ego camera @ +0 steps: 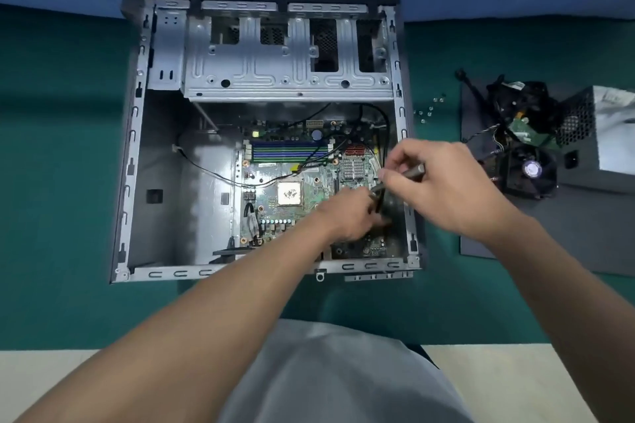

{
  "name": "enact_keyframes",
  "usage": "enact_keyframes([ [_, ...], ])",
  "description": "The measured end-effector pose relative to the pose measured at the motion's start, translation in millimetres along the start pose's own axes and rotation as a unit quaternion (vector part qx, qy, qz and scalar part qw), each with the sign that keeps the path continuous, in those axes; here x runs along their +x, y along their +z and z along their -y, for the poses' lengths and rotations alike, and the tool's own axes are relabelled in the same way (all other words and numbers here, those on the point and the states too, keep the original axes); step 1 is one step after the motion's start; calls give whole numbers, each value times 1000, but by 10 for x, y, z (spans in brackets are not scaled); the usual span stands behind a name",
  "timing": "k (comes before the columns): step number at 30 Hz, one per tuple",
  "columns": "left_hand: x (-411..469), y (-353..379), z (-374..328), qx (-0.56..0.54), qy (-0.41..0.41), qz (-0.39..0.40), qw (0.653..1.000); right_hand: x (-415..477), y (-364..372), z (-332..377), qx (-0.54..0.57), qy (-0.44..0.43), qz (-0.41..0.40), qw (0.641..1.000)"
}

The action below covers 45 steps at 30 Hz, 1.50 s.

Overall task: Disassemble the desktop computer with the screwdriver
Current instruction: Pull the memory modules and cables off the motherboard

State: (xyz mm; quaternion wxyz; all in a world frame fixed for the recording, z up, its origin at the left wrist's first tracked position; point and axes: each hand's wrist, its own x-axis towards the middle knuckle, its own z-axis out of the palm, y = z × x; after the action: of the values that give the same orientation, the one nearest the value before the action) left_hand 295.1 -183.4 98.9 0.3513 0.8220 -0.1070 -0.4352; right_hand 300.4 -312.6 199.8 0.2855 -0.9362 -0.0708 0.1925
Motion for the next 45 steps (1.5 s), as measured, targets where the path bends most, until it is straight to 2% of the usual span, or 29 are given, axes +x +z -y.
enact_keyframes([
  [3,-76,-235,106,26,21,-151,988,-30,-115,8,-13,-17,33,999],
  [6,-249,-619,287,4,17,-323,946,6,-113,76,-85,-33,158,983],
  [8,-314,-796,410,14,21,-364,931,55,40,142,-185,-58,231,953],
  [13,-332,-628,603,104,-81,-241,961,209,488,268,-360,-117,337,862],
  [18,-335,-442,767,193,-93,-232,949,311,668,207,-478,-103,428,760],
  [21,-293,-447,809,279,-94,-162,942,352,717,214,-482,-69,475,732],
  [24,-284,-440,838,313,-101,-131,935,422,773,217,-479,-32,514,711],
  [33,-307,-440,828,339,-107,-100,929,511,852,150,-474,20,533,700],
  [41,-292,-437,818,325,-115,-91,934,499,866,156,-477,16,533,698],
  [45,-284,-430,828,323,-116,-90,935,515,843,163,-456,21,538,708],
])
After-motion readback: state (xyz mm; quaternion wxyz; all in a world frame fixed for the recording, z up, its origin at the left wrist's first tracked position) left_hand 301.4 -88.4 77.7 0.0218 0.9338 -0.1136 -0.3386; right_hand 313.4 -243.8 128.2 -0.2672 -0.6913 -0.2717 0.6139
